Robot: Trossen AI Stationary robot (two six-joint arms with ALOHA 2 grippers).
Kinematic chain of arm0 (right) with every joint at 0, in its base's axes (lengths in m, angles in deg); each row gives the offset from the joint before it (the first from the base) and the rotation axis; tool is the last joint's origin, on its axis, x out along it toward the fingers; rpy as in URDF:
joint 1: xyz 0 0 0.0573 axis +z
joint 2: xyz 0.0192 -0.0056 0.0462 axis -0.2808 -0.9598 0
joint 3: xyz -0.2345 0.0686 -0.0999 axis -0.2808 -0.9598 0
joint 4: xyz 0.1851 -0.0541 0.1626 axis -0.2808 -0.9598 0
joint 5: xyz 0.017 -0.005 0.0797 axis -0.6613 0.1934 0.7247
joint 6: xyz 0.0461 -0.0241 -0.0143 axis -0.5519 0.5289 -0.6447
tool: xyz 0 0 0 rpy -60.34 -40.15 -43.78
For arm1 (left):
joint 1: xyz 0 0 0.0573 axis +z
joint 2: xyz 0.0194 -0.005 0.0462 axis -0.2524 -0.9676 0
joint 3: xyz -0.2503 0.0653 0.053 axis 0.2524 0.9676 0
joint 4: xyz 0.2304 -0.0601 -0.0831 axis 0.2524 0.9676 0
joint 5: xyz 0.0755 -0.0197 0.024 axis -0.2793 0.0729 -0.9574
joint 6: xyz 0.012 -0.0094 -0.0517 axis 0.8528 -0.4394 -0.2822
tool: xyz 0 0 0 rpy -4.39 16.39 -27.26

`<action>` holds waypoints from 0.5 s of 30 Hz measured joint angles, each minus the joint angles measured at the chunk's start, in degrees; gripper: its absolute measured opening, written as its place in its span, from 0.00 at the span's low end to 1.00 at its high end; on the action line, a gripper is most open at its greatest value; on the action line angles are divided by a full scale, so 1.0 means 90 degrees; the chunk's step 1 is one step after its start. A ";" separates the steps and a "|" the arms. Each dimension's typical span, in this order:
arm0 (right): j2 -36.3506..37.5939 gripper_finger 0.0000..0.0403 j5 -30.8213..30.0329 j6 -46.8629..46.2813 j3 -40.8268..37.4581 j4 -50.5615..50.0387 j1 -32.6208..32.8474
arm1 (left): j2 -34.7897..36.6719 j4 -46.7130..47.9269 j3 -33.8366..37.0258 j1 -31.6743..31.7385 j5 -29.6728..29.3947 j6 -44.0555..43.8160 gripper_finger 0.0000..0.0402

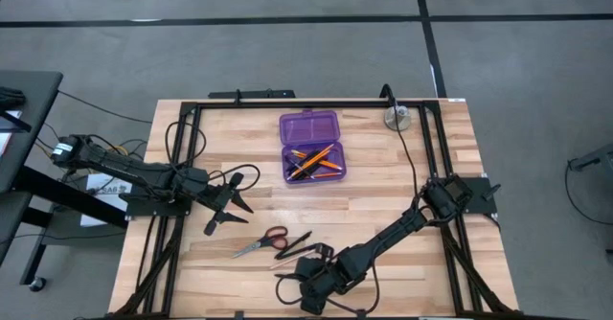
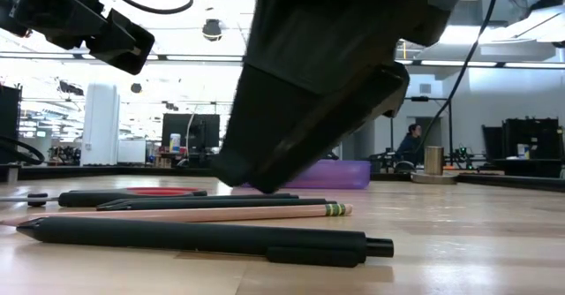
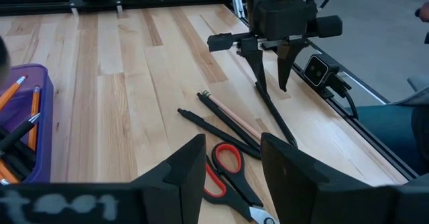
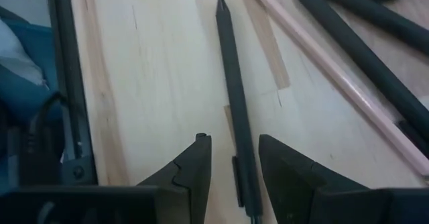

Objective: Pick & place school supplies into a supply box
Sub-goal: Put the black pen into the purple supply box

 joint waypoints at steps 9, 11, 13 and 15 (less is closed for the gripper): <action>0.0002 0.30 0.0129 -0.0008 0.0000 -0.0423 0.0000 | 0.0000 0.0000 0.0000 0.0000 -0.0001 0.0000 0.33; -0.0045 0.30 0.0189 -0.0006 0.0002 -0.0430 -0.0002 | 0.0000 0.0000 0.0000 0.0001 -0.0001 0.0000 0.33; -0.0094 0.30 0.0327 0.0001 -0.0004 -0.0495 -0.0006 | 0.0000 0.0000 0.0000 0.0000 0.0001 0.0000 0.33; -0.0223 0.30 0.0508 -0.0011 0.0018 -0.0504 -0.0002 | 0.0000 0.0000 0.0000 0.0000 -0.0001 0.0000 0.33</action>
